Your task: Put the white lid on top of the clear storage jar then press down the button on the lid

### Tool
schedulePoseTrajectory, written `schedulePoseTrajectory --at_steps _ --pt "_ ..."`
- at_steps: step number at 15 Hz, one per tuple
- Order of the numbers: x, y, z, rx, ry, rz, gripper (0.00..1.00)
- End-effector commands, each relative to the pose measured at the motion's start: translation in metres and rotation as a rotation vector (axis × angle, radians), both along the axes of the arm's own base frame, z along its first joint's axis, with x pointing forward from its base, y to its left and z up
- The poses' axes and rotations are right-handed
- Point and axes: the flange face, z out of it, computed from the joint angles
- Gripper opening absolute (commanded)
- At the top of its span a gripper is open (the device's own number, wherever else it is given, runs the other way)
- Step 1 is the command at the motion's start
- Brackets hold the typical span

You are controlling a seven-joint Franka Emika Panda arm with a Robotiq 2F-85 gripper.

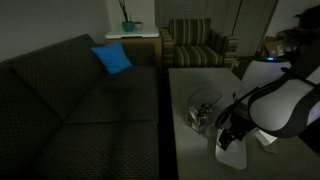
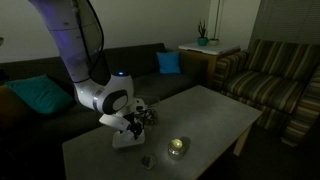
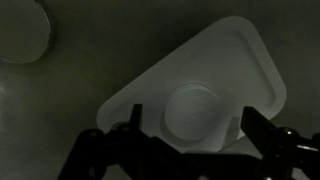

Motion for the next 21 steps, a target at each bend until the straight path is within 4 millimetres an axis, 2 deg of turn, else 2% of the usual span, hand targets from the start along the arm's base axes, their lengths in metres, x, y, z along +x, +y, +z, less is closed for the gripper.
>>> schedulePoseTrajectory --at_steps 1,3,5,12,17,21 --pt "0.005 0.0 -0.015 -0.015 0.018 -0.003 1.0" --pt "0.006 0.0 -0.019 -0.017 0.017 -0.001 1.0" --pt "0.008 0.001 -0.017 -0.015 0.017 0.003 0.74" --pt "0.007 0.0 -0.003 -0.016 0.002 -0.012 0.29" --pt "0.001 -0.008 0.007 -0.025 -0.025 -0.049 0.29" --pt "-0.012 -0.027 0.026 -0.058 -0.037 -0.1 0.29"
